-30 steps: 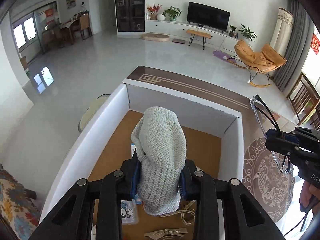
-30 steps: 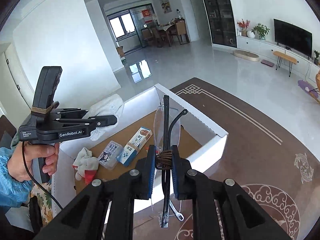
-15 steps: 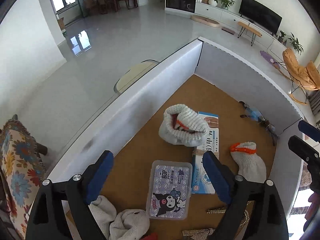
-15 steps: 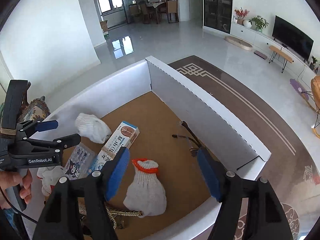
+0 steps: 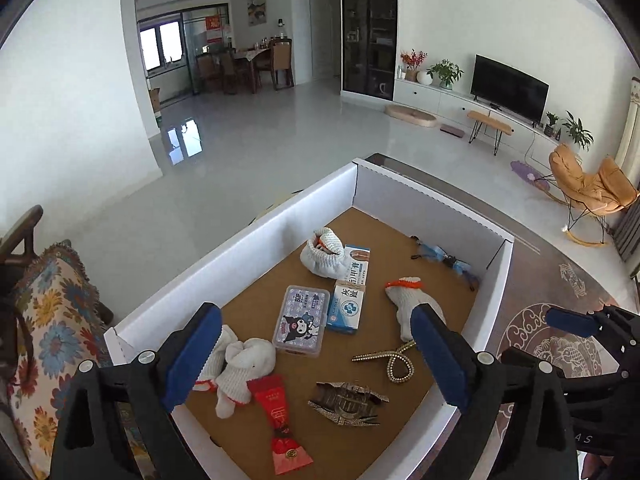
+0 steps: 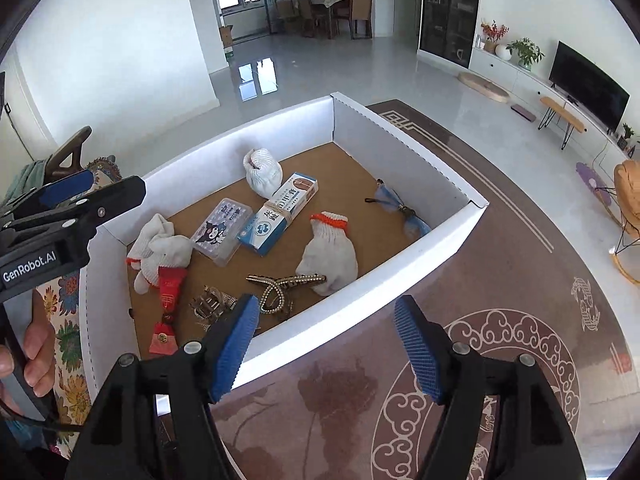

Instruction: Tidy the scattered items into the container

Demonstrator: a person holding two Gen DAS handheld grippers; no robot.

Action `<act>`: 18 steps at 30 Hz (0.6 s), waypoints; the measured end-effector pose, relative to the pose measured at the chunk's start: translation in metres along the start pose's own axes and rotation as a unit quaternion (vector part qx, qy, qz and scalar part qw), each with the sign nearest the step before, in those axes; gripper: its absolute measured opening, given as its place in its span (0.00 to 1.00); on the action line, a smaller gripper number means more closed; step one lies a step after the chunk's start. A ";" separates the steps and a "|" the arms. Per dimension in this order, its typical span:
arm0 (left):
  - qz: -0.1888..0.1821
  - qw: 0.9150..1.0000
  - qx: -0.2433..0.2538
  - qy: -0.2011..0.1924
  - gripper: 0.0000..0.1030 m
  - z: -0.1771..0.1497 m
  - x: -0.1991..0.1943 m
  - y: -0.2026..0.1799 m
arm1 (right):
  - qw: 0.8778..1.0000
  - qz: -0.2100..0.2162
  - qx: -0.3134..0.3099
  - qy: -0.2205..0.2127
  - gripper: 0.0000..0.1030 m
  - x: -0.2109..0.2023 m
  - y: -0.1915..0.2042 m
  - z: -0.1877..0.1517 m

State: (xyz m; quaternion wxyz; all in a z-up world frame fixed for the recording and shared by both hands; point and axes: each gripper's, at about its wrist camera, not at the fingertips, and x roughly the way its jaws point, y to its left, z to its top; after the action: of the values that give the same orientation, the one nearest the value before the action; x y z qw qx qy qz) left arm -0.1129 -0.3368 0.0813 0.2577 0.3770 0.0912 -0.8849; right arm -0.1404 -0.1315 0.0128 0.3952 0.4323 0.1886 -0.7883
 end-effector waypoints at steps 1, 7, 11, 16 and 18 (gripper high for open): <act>0.004 1.000 -0.001 0.000 0.94 -0.001 -0.003 -0.001 | 1.000 -0.003 -0.001 -0.003 0.70 -0.002 0.002 0.003; 0.007 1.000 -0.023 0.001 0.94 -0.007 -0.022 0.007 | 0.999 -0.019 -0.021 -0.016 0.70 -0.010 0.017 0.018; 0.020 0.999 -0.033 0.002 0.94 -0.006 -0.024 0.015 | 0.999 -0.014 -0.041 -0.018 0.69 -0.010 0.027 0.029; 0.024 0.998 -0.055 0.014 0.95 -0.006 -0.024 0.025 | 0.998 -0.009 -0.063 -0.018 0.69 -0.007 0.041 0.038; 0.021 0.997 -0.070 0.021 1.00 -0.008 -0.025 0.029 | 0.998 -0.007 -0.065 -0.020 0.69 -0.006 0.043 0.041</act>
State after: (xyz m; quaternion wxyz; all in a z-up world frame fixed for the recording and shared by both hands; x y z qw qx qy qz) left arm -0.0785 -0.3493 0.0947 0.2998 0.3782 0.1506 -0.8628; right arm -0.1267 -0.1812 0.0419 0.4201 0.3888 0.2348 -0.7856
